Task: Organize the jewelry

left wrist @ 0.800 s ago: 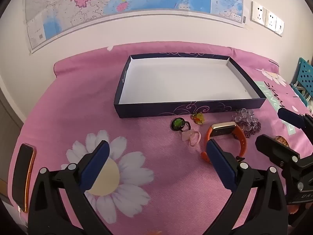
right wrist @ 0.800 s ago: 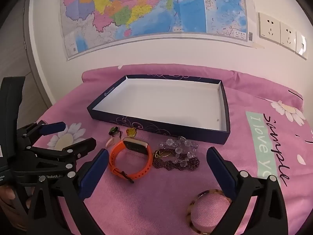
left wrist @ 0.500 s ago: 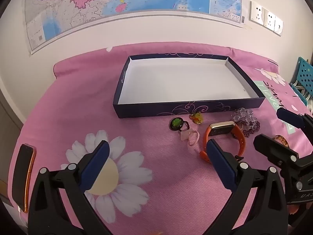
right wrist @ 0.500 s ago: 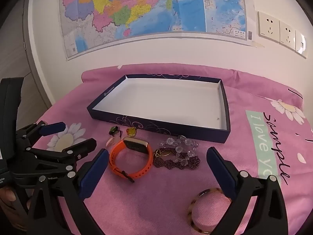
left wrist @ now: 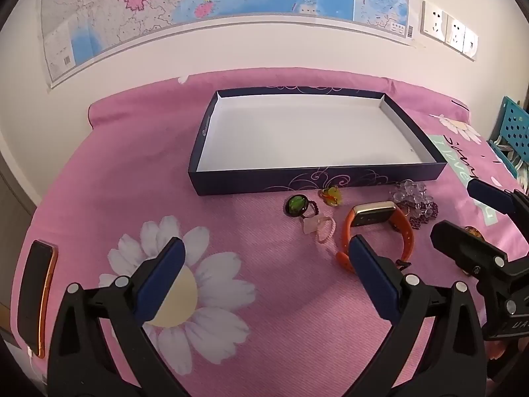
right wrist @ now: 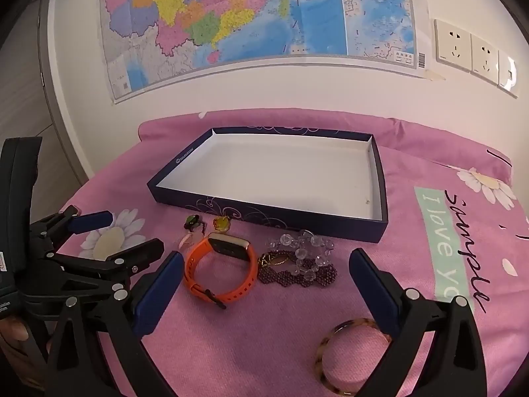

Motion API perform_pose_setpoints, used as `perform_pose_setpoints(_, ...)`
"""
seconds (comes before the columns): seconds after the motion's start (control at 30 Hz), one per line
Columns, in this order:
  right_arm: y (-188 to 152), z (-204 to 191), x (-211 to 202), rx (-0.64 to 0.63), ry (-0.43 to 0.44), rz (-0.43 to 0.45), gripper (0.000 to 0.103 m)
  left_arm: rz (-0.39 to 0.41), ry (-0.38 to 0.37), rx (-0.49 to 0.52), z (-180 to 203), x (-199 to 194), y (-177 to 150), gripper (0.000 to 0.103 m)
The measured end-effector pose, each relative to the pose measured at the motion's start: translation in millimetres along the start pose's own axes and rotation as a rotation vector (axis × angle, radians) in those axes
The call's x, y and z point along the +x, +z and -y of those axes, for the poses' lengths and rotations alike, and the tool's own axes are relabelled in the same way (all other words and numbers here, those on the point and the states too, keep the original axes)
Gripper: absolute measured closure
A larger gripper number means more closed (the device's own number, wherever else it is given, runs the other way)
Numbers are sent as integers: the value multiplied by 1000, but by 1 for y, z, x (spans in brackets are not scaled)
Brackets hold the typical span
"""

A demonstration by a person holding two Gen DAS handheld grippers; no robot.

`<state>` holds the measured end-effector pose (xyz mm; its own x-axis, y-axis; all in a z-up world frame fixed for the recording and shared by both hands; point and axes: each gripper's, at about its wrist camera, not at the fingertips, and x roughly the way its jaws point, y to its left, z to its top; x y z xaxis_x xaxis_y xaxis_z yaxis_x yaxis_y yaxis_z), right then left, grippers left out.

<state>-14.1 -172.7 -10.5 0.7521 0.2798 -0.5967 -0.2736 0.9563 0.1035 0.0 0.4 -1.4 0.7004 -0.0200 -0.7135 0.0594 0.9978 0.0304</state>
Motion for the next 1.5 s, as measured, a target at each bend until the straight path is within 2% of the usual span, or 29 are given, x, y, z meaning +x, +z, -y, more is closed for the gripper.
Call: perform_pose_setpoints(1.5,0,3,0,25,33,-11,7,8,-11,10,14,-3,-5,6)
